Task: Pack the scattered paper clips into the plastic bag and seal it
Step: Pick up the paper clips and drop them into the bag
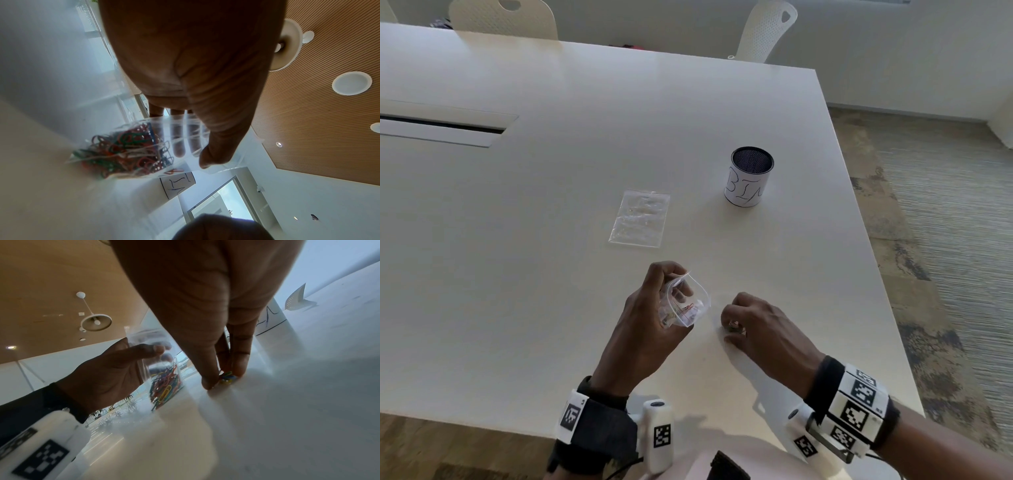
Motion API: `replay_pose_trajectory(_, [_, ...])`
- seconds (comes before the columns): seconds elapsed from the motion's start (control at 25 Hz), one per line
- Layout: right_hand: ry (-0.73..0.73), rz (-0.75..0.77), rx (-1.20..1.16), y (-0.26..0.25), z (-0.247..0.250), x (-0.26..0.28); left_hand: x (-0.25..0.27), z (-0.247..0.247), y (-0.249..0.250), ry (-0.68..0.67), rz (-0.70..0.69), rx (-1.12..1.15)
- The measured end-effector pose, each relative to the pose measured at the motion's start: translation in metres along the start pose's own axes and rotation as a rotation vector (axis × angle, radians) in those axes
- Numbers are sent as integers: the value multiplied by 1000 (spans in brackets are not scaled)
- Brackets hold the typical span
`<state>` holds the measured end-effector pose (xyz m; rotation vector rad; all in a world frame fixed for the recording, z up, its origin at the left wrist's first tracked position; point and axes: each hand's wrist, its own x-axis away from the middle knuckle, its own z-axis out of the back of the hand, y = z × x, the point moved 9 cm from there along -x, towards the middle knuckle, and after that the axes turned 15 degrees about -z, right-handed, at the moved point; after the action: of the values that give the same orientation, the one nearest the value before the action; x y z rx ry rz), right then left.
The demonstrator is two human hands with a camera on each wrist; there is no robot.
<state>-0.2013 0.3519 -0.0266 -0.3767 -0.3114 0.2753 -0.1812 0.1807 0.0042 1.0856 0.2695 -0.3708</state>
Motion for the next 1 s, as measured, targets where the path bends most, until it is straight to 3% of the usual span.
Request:
replay_pose_trajectory(0.76, [-83, -81, 1, 2, -8, -4, -2, -4, 3, -9, -33, -13])
replay_pose_trajectory(1.0, [-100, -33, 58, -6, -5, 0, -4, -4, 0, -19, -29, -13])
